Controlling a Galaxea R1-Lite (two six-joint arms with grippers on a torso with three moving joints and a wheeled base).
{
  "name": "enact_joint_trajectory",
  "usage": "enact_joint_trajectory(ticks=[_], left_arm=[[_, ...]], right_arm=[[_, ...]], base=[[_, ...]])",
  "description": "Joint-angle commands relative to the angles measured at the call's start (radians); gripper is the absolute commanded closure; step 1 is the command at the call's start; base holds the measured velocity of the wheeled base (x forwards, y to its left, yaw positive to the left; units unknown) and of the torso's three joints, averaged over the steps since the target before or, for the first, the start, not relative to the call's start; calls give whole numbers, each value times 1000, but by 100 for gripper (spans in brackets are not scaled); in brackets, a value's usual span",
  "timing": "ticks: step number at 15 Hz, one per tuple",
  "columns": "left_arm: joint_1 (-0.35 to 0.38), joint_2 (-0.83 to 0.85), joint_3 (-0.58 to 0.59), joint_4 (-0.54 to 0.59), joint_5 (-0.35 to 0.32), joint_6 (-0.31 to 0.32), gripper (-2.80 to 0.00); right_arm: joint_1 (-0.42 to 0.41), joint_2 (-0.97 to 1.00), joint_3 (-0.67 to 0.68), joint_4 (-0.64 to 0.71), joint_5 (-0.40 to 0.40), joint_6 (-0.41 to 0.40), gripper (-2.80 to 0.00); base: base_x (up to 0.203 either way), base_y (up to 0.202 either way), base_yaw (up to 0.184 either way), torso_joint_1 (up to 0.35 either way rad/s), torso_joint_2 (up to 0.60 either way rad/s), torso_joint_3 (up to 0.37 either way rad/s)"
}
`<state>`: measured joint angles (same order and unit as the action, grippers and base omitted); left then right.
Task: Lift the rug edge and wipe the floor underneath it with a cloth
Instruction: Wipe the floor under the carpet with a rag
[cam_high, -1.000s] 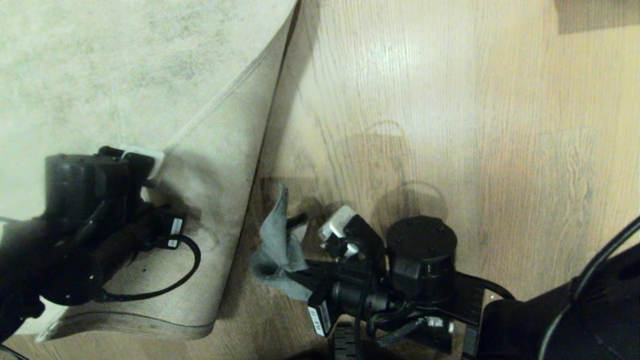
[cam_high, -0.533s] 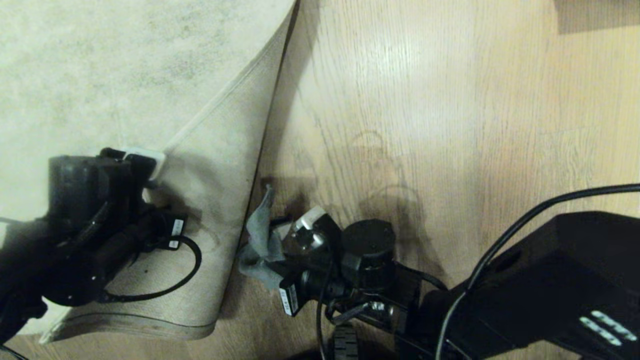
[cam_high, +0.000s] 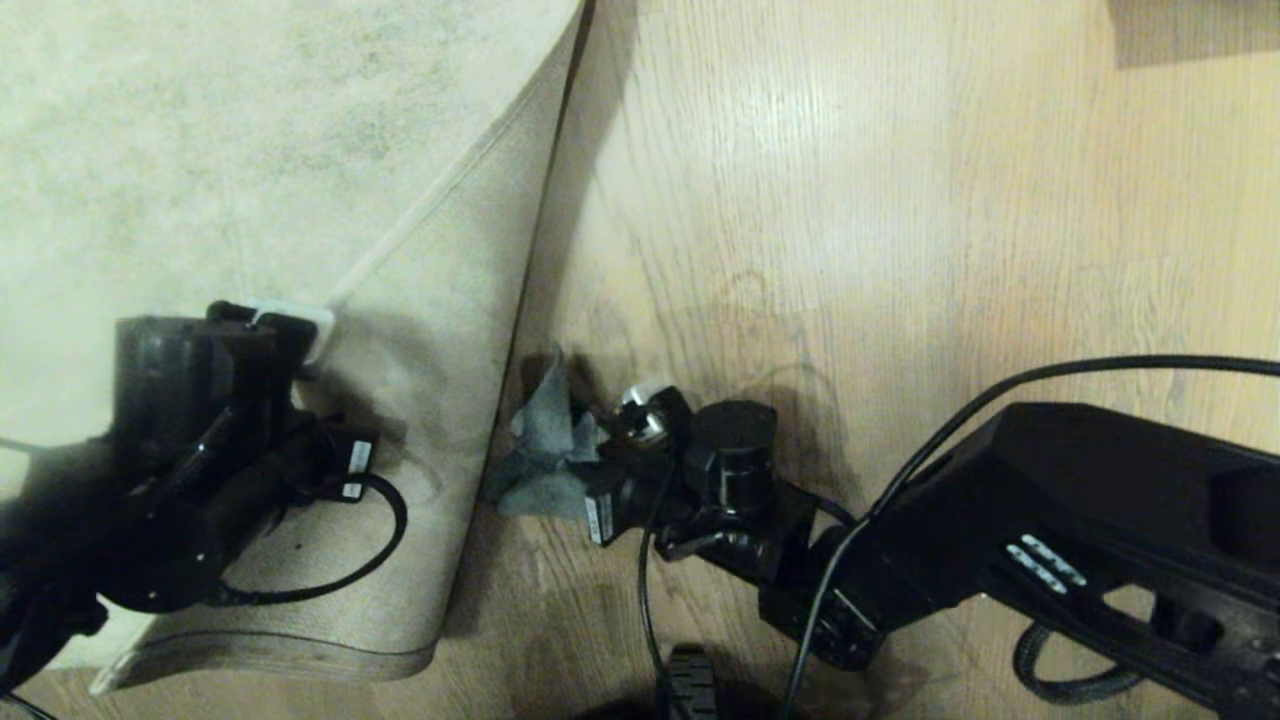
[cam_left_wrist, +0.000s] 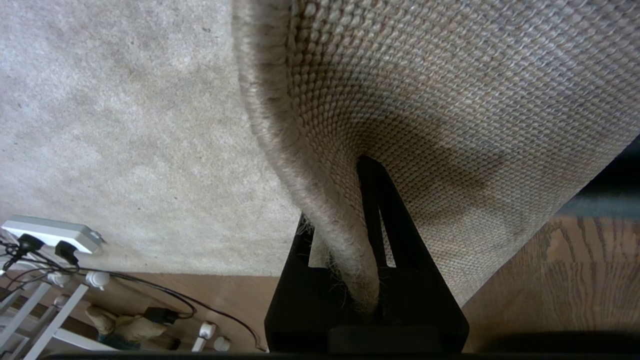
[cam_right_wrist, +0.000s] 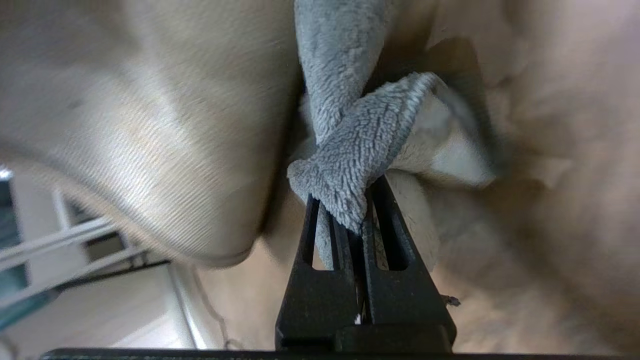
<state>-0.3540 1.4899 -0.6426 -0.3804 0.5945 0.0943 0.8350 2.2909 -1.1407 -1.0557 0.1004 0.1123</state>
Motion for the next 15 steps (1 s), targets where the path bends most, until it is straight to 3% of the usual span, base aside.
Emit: enact_joint_trajectory(ticks=[1, 8, 15], left_arm=[[0, 7, 0, -2, 4, 1, 0], [-3, 7, 1, -2, 5, 2, 0], [-3, 7, 1, -2, 4, 1, 0]], right_arm=[[-36, 23, -45, -3, 1, 1, 0], [-122, 5, -122, 23, -2, -5, 0], [-151, -134, -128, 85, -2, -40, 0]], base=[[0, 0, 0, 0, 0, 0], [0, 0, 0, 0, 0, 0], [0, 0, 0, 0, 0, 0]])
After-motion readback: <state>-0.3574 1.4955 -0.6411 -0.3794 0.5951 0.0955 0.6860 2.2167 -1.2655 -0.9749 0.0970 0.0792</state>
